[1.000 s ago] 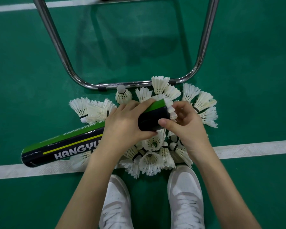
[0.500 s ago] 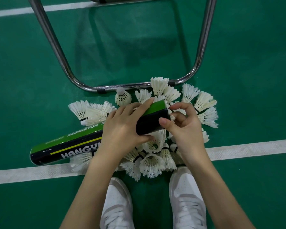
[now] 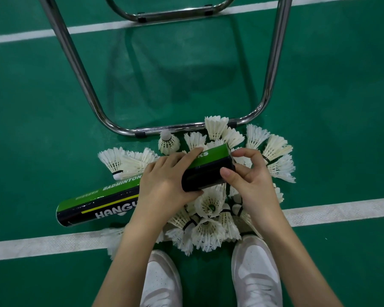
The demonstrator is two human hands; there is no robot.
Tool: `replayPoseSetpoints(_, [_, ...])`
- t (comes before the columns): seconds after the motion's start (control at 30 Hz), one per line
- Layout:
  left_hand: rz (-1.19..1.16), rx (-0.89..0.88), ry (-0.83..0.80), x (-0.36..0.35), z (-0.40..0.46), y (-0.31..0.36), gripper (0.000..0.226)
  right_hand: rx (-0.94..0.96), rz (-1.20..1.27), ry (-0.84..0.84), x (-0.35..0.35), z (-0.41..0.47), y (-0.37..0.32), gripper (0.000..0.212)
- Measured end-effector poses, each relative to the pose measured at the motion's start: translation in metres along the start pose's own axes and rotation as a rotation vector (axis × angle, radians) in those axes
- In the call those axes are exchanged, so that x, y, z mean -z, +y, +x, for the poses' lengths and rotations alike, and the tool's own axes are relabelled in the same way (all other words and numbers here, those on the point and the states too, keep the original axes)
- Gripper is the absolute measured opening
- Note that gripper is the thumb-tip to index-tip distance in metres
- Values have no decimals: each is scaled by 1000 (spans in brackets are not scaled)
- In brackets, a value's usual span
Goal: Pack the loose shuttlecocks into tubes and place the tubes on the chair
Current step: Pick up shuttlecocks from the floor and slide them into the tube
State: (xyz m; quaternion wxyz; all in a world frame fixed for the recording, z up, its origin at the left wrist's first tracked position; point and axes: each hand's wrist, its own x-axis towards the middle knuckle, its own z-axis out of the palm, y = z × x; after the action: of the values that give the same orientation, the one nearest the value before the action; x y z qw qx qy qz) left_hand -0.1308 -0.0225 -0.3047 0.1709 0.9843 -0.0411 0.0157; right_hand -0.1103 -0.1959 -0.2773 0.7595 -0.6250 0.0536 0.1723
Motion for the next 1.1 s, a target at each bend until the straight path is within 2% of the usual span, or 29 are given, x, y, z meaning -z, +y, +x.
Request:
replayPoseSetpoints(0.27, [8, -10, 12, 1, -1, -4, 83, 4, -72, -6, 2, 6, 1, 34])
replayPoseSetpoints(0.77, [15, -23, 16, 1, -1, -5, 81, -17, -153, -41, 11, 4, 3, 33])
replayPoseSetpoints(0.93, [-42, 4, -1, 4, -2, -7, 80, 24, -163, 65, 35, -2, -5, 34])
replayPoseSetpoints(1.1, [-46, -3, 20, 1, -4, -3, 80, 51, -351, 172, 66, -5, -1, 34])
